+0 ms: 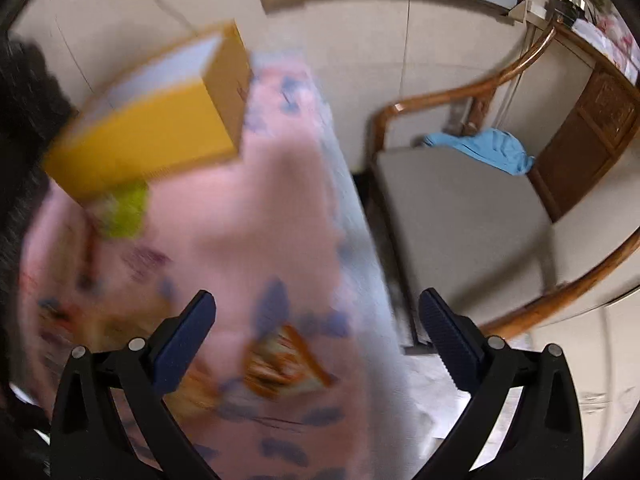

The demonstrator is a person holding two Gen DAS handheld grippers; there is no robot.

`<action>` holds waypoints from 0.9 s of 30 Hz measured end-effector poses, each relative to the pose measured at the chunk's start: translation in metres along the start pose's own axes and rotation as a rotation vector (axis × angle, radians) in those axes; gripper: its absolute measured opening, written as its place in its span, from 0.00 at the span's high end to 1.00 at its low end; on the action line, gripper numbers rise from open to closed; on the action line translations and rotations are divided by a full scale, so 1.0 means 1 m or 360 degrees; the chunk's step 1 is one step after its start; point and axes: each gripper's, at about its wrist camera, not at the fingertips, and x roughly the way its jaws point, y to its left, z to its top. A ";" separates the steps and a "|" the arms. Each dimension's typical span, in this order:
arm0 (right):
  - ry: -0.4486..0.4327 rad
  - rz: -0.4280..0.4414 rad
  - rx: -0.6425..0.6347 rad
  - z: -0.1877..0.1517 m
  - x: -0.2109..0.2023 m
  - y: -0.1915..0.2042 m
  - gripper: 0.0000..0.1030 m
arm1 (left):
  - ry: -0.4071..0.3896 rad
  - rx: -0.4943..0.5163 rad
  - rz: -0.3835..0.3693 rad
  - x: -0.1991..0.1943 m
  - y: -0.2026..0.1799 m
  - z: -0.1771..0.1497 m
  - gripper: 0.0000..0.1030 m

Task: Organize snacks
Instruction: 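Move both open tools back over the snacks left on the table, then grasp the clear barcoded bread bag with the left tool while the right tool grasps the orange chip bag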

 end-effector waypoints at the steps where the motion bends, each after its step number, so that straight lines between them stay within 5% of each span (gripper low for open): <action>1: 0.0020 0.0020 -0.0030 -0.004 0.005 0.003 0.01 | 0.0017 0.0041 -0.0025 0.001 -0.005 -0.003 0.02; 3: 0.0041 0.0058 -0.0128 -0.016 0.012 0.016 0.01 | 0.0010 0.0117 -0.0036 0.000 -0.015 -0.008 0.02; 6: 0.0011 -0.0133 -0.0287 -0.032 0.033 0.037 0.01 | 0.0008 0.0265 -0.0059 0.000 -0.039 -0.016 0.02; 8: 0.0066 -0.0136 -0.0343 -0.042 0.052 0.044 0.01 | 0.0014 0.0361 -0.0098 0.001 -0.057 -0.024 0.02; 11: 0.0010 -0.0064 -0.0183 -0.056 0.055 0.035 0.04 | 0.0006 0.0444 -0.0179 -0.001 -0.075 -0.028 0.02; 13: 0.0052 -0.0063 -0.0078 -0.057 0.049 0.030 0.34 | -0.0022 0.0478 -0.0238 -0.002 -0.084 -0.030 0.02; 19: 0.0063 -0.0029 -0.0087 -0.054 0.022 0.035 0.51 | -0.0108 0.0568 -0.0386 0.016 -0.108 -0.039 0.02; 24: 0.0102 -0.0026 -0.0048 -0.061 0.027 0.040 0.51 | 0.0158 0.0418 -0.0543 0.058 -0.115 -0.046 0.02; 27: 0.0102 -0.0036 -0.0042 -0.065 0.031 0.042 0.52 | 0.0435 0.0283 -0.0651 0.082 -0.120 -0.055 0.36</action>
